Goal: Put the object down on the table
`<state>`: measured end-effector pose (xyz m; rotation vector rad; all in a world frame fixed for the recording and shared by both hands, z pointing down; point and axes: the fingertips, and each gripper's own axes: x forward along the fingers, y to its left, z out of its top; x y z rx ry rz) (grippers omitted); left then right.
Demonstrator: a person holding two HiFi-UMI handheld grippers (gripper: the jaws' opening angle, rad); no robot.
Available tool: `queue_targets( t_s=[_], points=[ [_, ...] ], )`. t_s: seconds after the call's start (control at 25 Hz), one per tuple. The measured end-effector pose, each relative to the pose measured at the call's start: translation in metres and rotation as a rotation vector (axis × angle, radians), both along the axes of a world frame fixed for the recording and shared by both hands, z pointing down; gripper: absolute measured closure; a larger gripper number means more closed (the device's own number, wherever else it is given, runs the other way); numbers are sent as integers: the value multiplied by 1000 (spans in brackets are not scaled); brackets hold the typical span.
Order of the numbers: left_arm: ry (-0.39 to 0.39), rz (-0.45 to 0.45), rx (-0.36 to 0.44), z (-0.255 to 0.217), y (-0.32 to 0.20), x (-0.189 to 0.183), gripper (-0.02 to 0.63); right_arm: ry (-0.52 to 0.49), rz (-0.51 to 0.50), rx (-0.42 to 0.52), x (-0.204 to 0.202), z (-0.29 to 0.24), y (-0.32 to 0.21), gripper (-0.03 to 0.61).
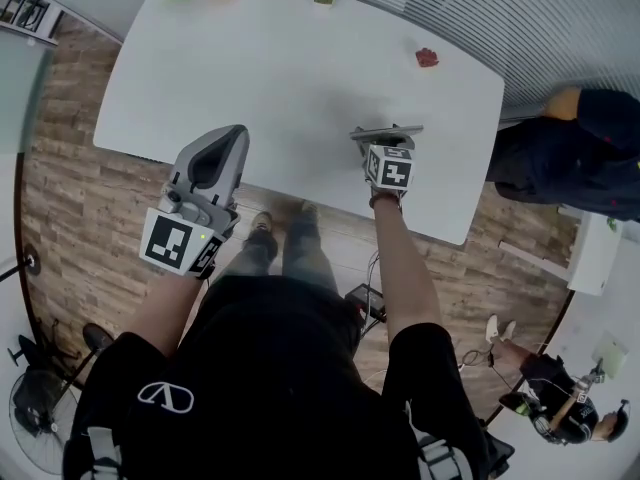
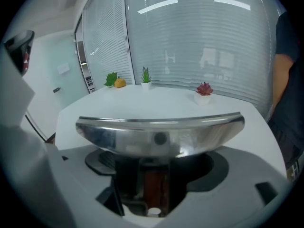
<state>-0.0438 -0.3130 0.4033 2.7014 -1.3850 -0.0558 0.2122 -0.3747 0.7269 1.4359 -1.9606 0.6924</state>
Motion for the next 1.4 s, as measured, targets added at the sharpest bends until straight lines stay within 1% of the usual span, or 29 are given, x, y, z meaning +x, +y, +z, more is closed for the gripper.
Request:
queue_targets(
  t_s=[0.04, 0.08, 0.16, 0.24, 0.32, 0.48, 0.56, 0.68, 0.8, 1.0, 1.04, 1.08, 1.12, 1.16, 1.2, 1.24, 1.28, 1.4],
  points=[
    [0, 0, 1, 0, 0, 0, 609, -2, -3, 2, 0, 0, 1, 152],
    [0, 0, 2, -1, 0, -1, 609, -2, -6, 8, 0, -1, 2, 134],
    [2, 1, 7, -3, 0, -1, 609, -9, -13, 23, -2, -5, 4, 72],
    [6, 3, 13, -5, 1, -1, 609, -21, -27, 37, -5, -9, 5, 42],
    [9, 7, 16, -6, 3, -1, 609, -26, -43, 46, -8, -13, 6, -3],
    [12, 21, 20, -9, 5, 3, 609, 9, -47, 66, -4, -19, 7, -6],
    [14, 25, 20, -9, 6, 3, 609, 32, -37, 95, 1, -27, 6, -6],
    [15, 25, 24, -10, 7, 2, 609, 42, -24, 140, 4, -41, 3, -6],
    [14, 28, 23, -10, 8, 0, 609, 54, -31, 163, 3, -48, 4, -5],
    [12, 31, 33, -15, 8, -1, 609, 47, -2, 182, 4, -55, 9, 14],
    [12, 32, 36, -16, 8, -1, 609, 49, 1, 187, 5, -57, 10, 26],
    [13, 31, 37, -17, 7, -1, 609, 42, 7, 201, 6, -62, 10, 41],
    [14, 29, 36, -18, 7, -2, 609, 18, 17, 230, 6, -70, 11, 43],
    [15, 25, 36, -18, 8, -2, 609, -14, 32, 274, 6, -84, 13, 71],
    [14, 21, 36, -18, 8, -3, 609, -31, 49, 334, 6, -104, 17, 145],
    [13, 19, 36, -19, 8, -3, 609, -28, 61, 403, 6, -127, 21, 285],
    [13, 20, 38, -20, 8, -3, 609, -14, 64, 471, 4, -150, 26, 390],
    [20, 29, 47, -25, 8, 3, 609, 7, 61, 618, -6, -209, 44, 569]
  ],
)
